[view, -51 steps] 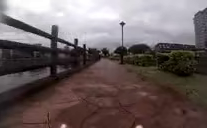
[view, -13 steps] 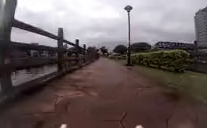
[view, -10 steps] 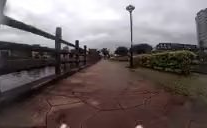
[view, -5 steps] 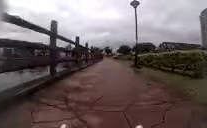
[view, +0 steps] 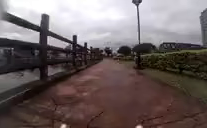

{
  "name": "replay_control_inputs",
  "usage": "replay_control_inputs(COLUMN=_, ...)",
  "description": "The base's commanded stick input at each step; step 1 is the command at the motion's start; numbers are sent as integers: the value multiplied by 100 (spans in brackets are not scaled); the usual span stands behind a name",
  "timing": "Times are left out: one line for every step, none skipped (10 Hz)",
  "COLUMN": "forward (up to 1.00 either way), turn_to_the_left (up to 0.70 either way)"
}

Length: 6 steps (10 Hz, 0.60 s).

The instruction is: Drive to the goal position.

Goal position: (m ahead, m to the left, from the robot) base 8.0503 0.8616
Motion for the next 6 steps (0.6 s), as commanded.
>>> replay_control_inputs(forward=85, turn_to_the_left=1)
replay_control_inputs(forward=85, turn_to_the_left=1)
replay_control_inputs(forward=85, turn_to_the_left=1)
replay_control_inputs(forward=85, turn_to_the_left=1)
replay_control_inputs(forward=85, turn_to_the_left=1)
replay_control_inputs(forward=85, turn_to_the_left=1)
